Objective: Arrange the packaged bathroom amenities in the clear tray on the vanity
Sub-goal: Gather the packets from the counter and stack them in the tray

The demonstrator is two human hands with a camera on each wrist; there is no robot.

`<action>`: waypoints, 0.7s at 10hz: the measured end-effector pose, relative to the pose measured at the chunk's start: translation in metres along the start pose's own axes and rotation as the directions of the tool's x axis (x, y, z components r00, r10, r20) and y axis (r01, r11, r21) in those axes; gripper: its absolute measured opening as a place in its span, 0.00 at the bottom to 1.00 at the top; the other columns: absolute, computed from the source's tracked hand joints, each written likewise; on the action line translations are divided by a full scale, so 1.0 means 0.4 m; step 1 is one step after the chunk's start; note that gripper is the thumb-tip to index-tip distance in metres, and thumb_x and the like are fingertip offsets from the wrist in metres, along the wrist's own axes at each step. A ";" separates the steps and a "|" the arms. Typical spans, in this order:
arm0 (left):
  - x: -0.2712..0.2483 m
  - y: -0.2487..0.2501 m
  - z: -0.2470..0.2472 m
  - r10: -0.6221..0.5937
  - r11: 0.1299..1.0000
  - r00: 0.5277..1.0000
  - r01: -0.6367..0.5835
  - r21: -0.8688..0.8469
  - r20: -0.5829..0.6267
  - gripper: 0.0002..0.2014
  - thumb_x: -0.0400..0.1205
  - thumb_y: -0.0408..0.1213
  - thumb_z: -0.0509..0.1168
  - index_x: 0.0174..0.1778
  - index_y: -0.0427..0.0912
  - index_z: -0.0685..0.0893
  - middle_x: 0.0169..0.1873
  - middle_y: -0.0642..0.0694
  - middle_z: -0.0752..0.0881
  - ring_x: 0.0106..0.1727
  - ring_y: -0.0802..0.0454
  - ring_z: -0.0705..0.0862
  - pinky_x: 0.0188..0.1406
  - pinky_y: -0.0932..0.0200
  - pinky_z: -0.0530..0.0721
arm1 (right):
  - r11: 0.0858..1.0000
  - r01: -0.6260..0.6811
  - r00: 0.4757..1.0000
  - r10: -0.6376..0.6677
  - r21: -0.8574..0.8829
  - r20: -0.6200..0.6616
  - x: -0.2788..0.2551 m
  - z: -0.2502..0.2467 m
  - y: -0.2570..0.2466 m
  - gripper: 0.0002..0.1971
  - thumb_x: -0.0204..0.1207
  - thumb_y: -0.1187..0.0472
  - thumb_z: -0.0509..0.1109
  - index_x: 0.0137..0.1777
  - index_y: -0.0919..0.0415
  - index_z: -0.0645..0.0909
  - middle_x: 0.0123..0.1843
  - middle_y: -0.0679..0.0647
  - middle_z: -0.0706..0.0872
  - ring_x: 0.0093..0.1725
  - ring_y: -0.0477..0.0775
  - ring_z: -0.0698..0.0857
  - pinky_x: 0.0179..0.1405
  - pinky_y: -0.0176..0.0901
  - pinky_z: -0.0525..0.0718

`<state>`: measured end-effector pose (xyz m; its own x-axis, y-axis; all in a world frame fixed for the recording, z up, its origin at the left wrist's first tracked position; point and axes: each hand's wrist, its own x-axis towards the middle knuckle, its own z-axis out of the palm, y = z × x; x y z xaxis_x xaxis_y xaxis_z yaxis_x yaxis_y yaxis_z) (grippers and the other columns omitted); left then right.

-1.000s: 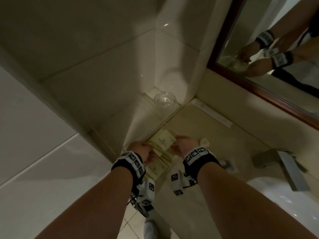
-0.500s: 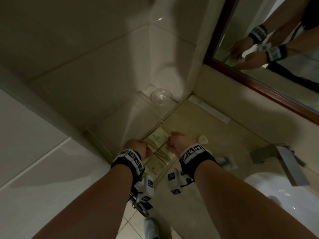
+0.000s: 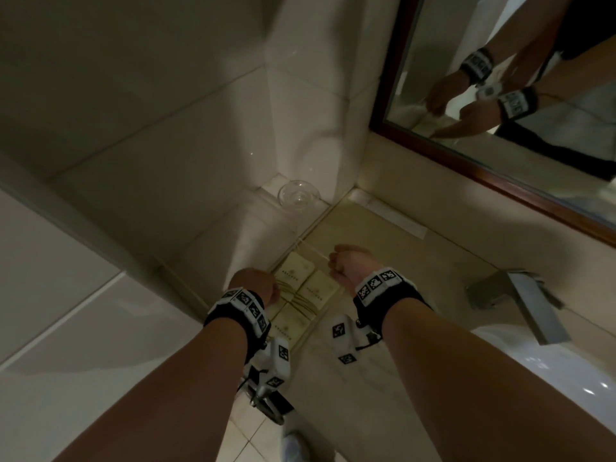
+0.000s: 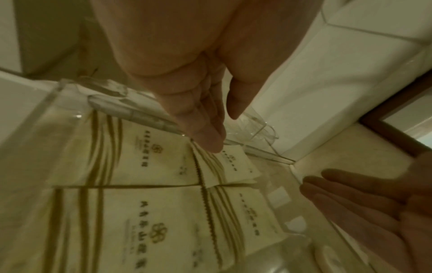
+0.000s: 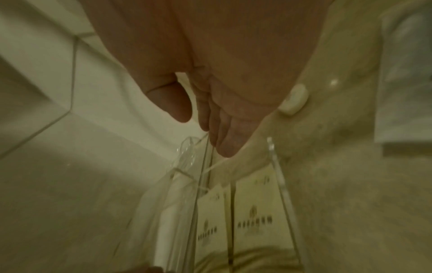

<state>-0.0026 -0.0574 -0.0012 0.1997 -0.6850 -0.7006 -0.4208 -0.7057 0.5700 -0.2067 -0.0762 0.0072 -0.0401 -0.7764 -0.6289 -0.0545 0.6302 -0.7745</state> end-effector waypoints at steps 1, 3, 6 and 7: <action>-0.041 0.071 0.038 -0.042 0.872 0.999 0.023 -0.490 -0.027 0.11 0.86 0.29 0.62 0.39 0.29 0.84 0.39 0.31 0.87 0.38 0.39 0.86 0.47 0.42 0.92 | 0.994 0.001 0.997 0.008 0.111 -0.076 -0.043 -0.106 -0.032 0.23 0.81 0.75 0.60 0.76 0.69 0.72 0.76 0.71 0.75 0.75 0.70 0.76 0.73 0.58 0.78; -0.175 0.262 0.188 0.178 0.886 0.977 -0.107 -0.451 0.118 0.09 0.85 0.29 0.61 0.39 0.35 0.78 0.32 0.37 0.83 0.30 0.45 0.79 0.30 0.54 0.81 | 0.959 0.101 0.967 -0.032 0.265 -0.254 -0.184 -0.348 -0.091 0.19 0.83 0.69 0.61 0.73 0.69 0.75 0.73 0.68 0.80 0.71 0.67 0.81 0.65 0.55 0.83; -0.491 0.527 0.598 0.476 0.859 0.796 -0.329 -0.393 0.375 0.08 0.86 0.32 0.64 0.40 0.36 0.81 0.32 0.39 0.84 0.29 0.45 0.81 0.30 0.55 0.83 | 0.848 0.308 0.850 -0.042 0.431 -0.526 -0.541 -0.786 -0.043 0.16 0.75 0.81 0.51 0.43 0.63 0.77 0.35 0.60 0.79 0.26 0.53 0.75 0.27 0.38 0.73; -0.622 0.561 0.759 0.482 0.871 0.727 -0.334 -0.361 0.489 0.09 0.86 0.33 0.63 0.39 0.37 0.82 0.31 0.40 0.84 0.30 0.45 0.81 0.29 0.56 0.82 | 0.867 0.367 0.759 -0.071 0.336 -0.647 -0.677 -0.924 0.026 0.14 0.78 0.78 0.58 0.47 0.60 0.81 0.51 0.67 0.85 0.41 0.56 0.86 0.52 0.55 0.86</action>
<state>-0.4153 0.0096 0.1706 -0.4907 -0.7494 -0.4446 -0.1134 -0.4510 0.8853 -0.5652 0.1395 0.1944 -0.6719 -0.6364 -0.3789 0.2734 0.2623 -0.9254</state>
